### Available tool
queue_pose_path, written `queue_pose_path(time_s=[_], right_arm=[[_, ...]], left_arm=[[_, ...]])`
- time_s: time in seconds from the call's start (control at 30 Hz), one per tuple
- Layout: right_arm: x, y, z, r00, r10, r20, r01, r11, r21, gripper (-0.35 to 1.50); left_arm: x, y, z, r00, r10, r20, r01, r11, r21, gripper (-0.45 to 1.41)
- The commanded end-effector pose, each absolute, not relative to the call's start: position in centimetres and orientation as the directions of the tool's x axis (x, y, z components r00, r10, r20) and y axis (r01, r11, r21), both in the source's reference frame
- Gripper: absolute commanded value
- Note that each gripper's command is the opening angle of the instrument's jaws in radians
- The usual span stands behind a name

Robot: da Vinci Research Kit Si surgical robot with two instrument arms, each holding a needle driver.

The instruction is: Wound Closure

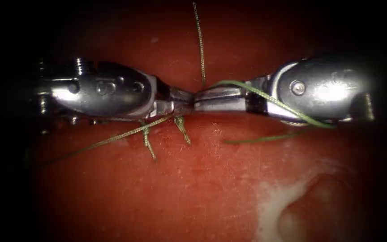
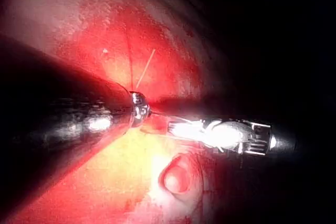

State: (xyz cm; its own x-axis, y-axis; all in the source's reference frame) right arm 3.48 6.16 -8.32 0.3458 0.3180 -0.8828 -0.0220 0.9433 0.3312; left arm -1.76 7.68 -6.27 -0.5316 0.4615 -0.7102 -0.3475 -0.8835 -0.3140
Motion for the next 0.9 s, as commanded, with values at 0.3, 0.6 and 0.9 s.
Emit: queue_pose_path(time_s=[0.3,0.6,0.9], right_arm=[[3.73,6.15,-8.31,0.301,0.367,-0.881,-0.124,0.93,0.345,0.67],[3.56,6.31,-8.29,0.275,0.397,-0.875,-0.264,0.907,0.329,0.91],[3.48,6.29,-8.07,0.276,0.453,-0.848,-0.399,0.857,0.328,0.81]], left_arm=[[-1.88,7.6,-6.28,-0.524,0.465,-0.713,-0.355,-0.881,-0.314,-0.35],[-1.98,7.42,-6.44,-0.521,0.467,-0.715,-0.345,-0.881,-0.324,-0.35],[-2.16,7.19,-6.82,-0.513,0.453,-0.729,-0.319,-0.889,-0.328,-0.35]])
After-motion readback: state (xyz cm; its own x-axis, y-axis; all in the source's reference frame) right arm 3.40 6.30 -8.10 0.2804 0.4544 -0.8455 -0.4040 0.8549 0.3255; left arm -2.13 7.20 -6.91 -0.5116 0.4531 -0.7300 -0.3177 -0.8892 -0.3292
